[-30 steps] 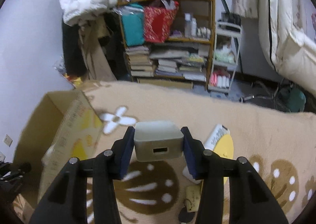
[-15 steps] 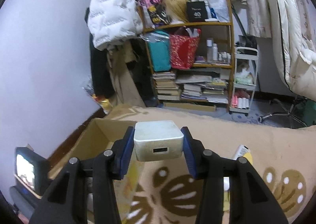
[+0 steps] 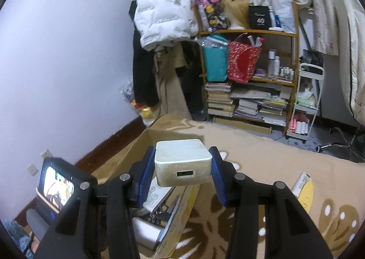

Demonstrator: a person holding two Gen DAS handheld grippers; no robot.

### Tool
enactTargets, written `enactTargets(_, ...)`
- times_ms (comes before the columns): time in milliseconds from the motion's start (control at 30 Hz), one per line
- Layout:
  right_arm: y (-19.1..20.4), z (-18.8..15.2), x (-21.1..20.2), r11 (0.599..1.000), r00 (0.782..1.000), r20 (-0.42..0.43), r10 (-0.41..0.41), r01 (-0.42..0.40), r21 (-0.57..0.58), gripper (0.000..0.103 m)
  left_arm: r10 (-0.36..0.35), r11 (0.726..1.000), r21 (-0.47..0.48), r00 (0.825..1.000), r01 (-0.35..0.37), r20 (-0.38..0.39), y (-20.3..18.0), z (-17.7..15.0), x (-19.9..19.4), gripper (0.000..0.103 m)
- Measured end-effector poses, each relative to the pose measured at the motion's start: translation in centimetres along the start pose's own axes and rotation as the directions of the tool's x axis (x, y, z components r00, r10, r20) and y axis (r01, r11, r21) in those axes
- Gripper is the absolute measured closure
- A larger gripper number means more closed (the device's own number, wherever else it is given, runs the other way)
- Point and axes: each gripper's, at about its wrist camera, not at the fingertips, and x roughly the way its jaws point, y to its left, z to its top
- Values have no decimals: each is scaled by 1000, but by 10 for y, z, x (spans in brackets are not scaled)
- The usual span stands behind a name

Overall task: Organize rigid objects
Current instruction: 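Carry the cube adapter with the right gripper and release it into the box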

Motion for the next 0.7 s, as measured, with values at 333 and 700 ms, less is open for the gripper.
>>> enactTargets(333,15,-23,19,998,996,-68,55,-56,-14,53,-6,1000,-4,1000,6,-2,-1,-1,-1,82)
enactTargets(700,23,-38,36,996,988,-126,86,-90,-21,53,-8,1000,-8,1000,8,-4,1,0,-2,82)
